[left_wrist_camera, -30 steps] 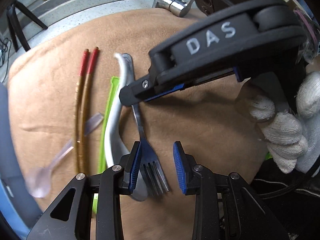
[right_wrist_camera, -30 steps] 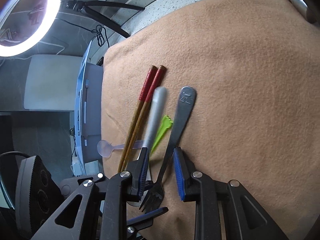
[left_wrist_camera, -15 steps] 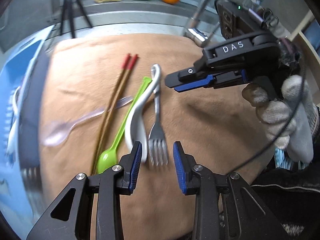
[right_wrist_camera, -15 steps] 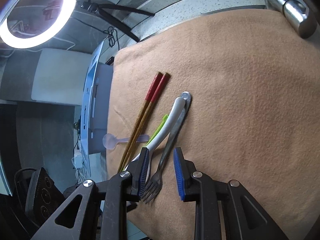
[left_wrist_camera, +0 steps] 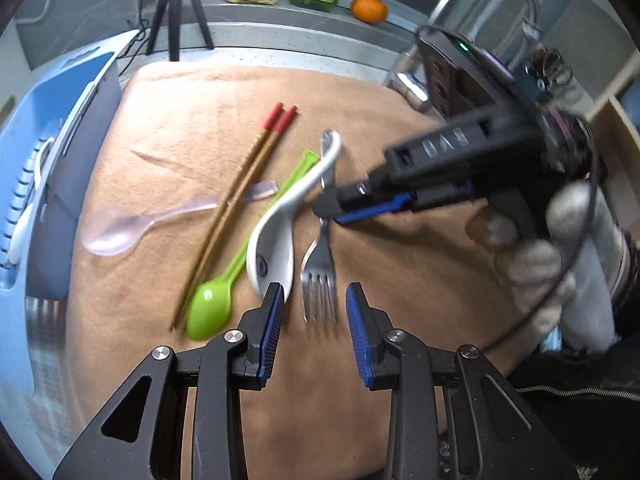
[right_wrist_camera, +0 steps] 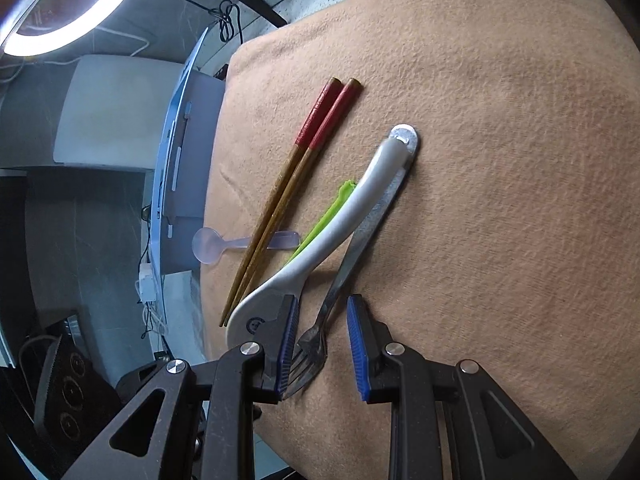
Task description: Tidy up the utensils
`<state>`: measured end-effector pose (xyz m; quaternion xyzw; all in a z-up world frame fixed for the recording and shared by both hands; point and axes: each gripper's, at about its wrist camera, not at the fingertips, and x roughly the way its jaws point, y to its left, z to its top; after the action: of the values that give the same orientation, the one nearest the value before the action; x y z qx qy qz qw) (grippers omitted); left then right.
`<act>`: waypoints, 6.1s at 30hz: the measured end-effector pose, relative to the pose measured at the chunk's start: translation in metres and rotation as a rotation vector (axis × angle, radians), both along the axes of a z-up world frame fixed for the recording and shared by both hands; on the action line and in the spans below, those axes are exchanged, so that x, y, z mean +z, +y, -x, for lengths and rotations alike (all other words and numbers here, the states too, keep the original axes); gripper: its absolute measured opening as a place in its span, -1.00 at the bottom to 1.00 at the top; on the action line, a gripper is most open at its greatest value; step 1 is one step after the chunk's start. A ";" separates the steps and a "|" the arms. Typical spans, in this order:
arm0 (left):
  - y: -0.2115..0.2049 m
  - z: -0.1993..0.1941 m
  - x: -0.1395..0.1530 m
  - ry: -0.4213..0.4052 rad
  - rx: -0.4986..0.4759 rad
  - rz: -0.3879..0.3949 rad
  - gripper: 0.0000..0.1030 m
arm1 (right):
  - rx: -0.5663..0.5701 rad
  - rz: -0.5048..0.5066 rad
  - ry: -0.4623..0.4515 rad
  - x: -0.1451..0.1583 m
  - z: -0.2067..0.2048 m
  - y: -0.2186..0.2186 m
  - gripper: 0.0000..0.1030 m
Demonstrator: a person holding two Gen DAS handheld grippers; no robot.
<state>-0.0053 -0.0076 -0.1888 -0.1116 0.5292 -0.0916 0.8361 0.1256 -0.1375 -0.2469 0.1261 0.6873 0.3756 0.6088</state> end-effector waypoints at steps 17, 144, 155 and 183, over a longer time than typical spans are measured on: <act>0.020 0.019 -0.003 0.009 0.041 0.003 -0.42 | 0.033 0.011 -0.036 0.004 0.003 0.006 -0.56; 0.035 0.003 -0.013 0.003 0.018 -0.179 -0.40 | -0.222 -0.055 -0.026 0.006 -0.005 0.008 -0.66; -0.002 0.020 -0.003 -0.033 -0.097 -0.253 -0.16 | -0.196 -0.039 -0.048 0.008 -0.009 0.014 -0.73; 0.012 0.018 -0.004 -0.042 -0.054 -0.157 -0.28 | -0.169 -0.067 -0.049 0.022 -0.009 0.024 -0.83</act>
<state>-0.0229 0.0040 -0.1923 -0.0294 0.5197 -0.0745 0.8506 0.1349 -0.1139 -0.2245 0.1946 0.6462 0.3486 0.6504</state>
